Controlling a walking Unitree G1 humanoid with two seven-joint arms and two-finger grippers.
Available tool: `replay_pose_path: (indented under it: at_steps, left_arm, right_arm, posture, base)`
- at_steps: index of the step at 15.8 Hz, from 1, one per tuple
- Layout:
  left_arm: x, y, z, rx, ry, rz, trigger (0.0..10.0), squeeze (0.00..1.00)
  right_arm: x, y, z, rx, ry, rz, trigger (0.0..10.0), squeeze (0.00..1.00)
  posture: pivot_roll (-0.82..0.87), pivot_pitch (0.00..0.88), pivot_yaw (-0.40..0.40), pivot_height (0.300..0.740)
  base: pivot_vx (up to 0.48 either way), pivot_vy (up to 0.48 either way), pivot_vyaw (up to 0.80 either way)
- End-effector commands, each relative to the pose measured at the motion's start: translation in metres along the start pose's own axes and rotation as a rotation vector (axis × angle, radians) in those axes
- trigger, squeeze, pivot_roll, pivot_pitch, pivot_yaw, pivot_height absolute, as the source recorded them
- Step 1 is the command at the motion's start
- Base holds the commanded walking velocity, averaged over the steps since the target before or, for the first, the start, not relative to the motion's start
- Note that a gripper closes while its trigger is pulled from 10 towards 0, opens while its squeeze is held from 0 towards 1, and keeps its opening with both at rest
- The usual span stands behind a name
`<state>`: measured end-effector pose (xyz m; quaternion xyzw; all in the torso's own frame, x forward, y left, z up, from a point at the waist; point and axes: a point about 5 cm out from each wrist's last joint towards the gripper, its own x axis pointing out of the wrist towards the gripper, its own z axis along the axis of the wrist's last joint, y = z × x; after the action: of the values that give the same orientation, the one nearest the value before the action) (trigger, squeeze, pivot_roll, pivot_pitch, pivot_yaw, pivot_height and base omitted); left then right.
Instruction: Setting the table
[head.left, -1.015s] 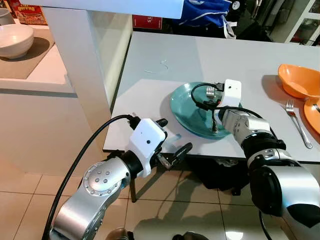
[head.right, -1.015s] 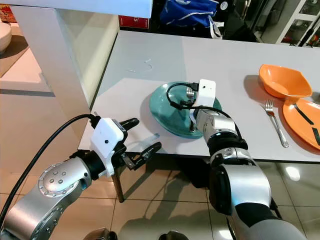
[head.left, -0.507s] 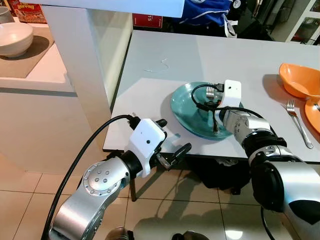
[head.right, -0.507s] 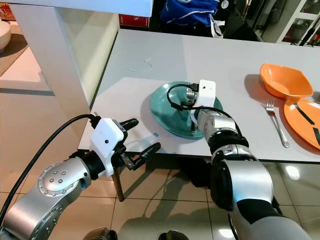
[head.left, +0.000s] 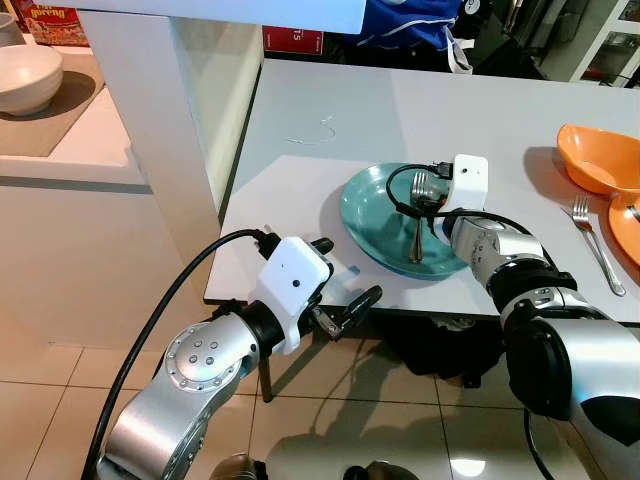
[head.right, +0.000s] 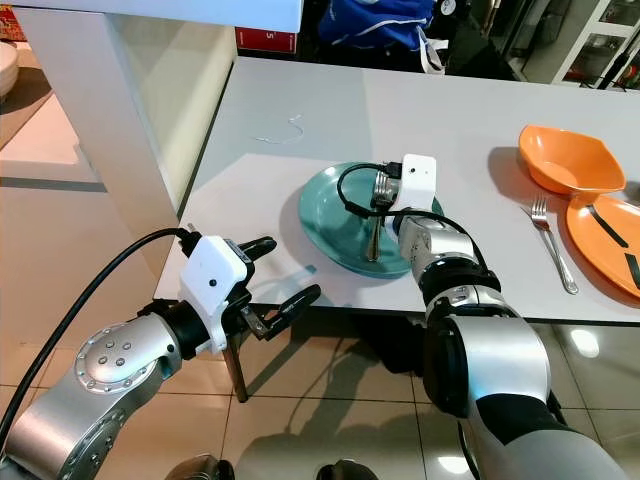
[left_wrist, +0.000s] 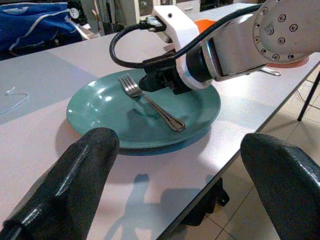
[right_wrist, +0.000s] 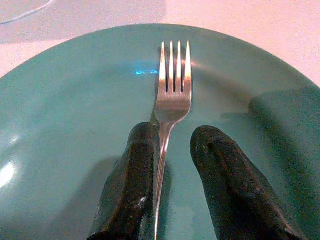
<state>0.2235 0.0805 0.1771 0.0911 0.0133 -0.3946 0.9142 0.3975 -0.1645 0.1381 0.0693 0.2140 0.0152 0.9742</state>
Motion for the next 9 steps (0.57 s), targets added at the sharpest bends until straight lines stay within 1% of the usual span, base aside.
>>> replay_pose_path:
  at_steps: [1, 2, 3, 4, 5, 6, 7, 8, 9]
  left_arm:
    - [0.000, 0.000, 0.006, 0.019, -0.015, 0.003, 10.0, 0.00]
    - [0.000, 0.005, 0.007, 0.033, -0.020, 0.044, 10.0, 0.00]
    - [0.001, 0.011, 0.007, 0.031, -0.020, 0.095, 10.0, 0.00]
    - [0.002, 0.026, 0.010, 0.030, -0.032, 0.214, 10.0, 0.00]
    - [0.002, 0.031, 0.010, 0.027, -0.032, 0.252, 10.0, 0.00]
    - [-0.002, 0.042, 0.010, 0.016, -0.039, 0.327, 10.0, 0.00]
    - [-0.005, 0.045, 0.010, 0.025, -0.043, 0.349, 10.0, 0.00]
    - [-0.012, 0.045, 0.007, 0.010, -0.044, 0.355, 10.0, 0.00]
    - [-0.016, 0.044, -0.001, -0.014, -0.008, 0.360, 10.0, 0.00]
  right_arm:
    - [-0.001, -0.001, 0.014, -0.026, -0.032, -0.001, 10.0, 0.00]
    - [-0.003, 0.000, 0.034, -0.046, -0.104, 0.018, 10.0, 0.00]
    - [-0.005, -0.001, 0.044, -0.044, -0.146, 0.021, 10.0, 0.00]
    - [-0.012, -0.004, 0.067, -0.049, -0.251, 0.029, 10.0, 0.00]
    - [-0.016, -0.004, 0.075, -0.058, -0.291, 0.033, 10.0, 0.00]
    - [-0.035, -0.002, 0.092, -0.105, -0.453, 0.097, 10.0, 0.00]
    - [-0.046, 0.001, 0.095, -0.120, -0.503, 0.133, 10.0, 0.00]
    - [-0.073, 0.006, 0.091, -0.158, -0.592, 0.204, 10.0, 0.00]
    - [-0.089, 0.009, 0.077, -0.153, -0.595, 0.245, 10.0, 0.00]
  posture:
    - [0.04, 0.096, -0.062, 0.740]
    - [0.04, 0.081, -0.067, 0.740]
    - [0.04, 0.077, -0.067, 0.740]
    - [0.04, 0.066, -0.067, 0.740]
    - [0.04, 0.066, -0.067, 0.740]
    - [0.03, 0.047, -0.068, 0.740]
    - [0.02, 0.039, -0.065, 0.740]
    - [0.00, 0.026, -0.057, 0.740]
    - [0.00, 0.021, -0.047, 0.740]
  base:
    - [0.000, 0.000, 0.00]
    - [0.000, 0.000, 0.00]
    - [0.000, 0.000, 0.00]
    - [0.000, 0.000, 0.00]
    - [0.000, 0.000, 0.00]
    - [0.000, 0.480, 0.00]
    - [0.000, 0.480, 0.00]
    - [0.000, 0.480, 0.00]
    - [0.000, 0.480, 0.00]
